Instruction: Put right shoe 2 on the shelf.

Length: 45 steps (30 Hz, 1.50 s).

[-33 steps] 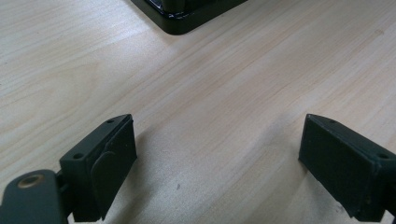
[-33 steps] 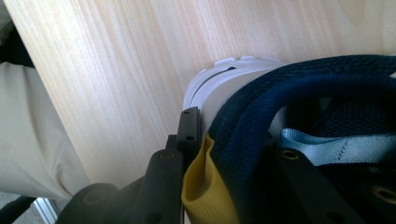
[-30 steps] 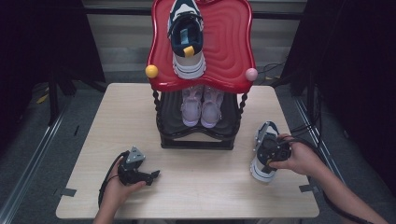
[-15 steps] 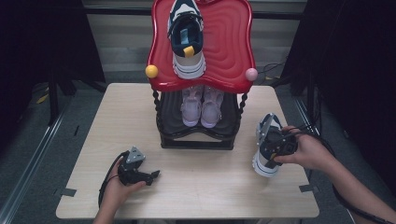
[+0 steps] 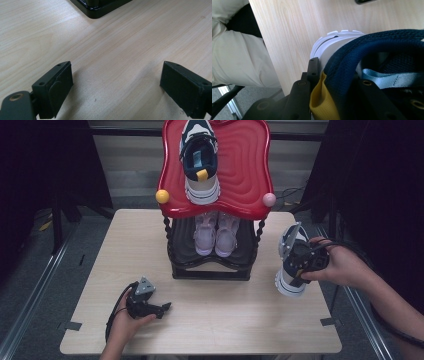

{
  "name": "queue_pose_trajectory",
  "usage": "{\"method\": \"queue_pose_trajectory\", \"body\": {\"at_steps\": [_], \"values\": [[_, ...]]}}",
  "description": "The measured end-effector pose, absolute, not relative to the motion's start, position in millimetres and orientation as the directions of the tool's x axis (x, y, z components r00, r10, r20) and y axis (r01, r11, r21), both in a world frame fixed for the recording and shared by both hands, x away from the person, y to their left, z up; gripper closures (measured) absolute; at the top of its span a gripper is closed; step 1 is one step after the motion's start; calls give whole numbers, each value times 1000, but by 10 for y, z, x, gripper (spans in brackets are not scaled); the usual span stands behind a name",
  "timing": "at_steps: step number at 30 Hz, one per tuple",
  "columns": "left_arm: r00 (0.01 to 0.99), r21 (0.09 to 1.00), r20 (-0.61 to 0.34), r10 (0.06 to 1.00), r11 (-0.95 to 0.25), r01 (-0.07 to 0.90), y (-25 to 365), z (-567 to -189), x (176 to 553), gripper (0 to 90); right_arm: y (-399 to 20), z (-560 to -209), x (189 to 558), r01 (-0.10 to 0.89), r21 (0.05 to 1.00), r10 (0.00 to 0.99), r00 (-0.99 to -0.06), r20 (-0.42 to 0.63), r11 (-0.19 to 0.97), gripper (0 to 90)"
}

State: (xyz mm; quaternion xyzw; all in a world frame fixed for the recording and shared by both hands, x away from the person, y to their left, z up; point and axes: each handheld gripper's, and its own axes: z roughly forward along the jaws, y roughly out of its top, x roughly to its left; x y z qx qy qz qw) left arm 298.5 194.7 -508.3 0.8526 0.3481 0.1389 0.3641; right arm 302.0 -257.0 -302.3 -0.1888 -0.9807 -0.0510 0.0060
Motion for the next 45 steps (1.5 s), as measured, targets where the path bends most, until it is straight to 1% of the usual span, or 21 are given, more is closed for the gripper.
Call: {"method": "queue_pose_trajectory", "body": {"at_steps": [12,14,29,37,45], "values": [[720,718,-17,694,-493,492,1948,-5083,2986,105,-2471,-2604,3044,359,106,362,-932,-12,927,740],[719,718,-17,694,-492,492,1947,-5084,2986,105,-2455,-2539,3050,344,108,349,-937,-26,933,739],[721,715,-19,692,-495,494,1949,-5083,2985,105,-2361,-1988,3055,330,118,343,-933,-111,937,740],[720,717,-17,694,-493,493,1947,-5086,2984,105,-2308,-1648,3067,320,102,333,-930,-155,942,738],[719,718,-16,695,-493,492,1947,-5086,2984,105,-2280,-1292,3060,319,117,337,-919,-204,940,739]]}}
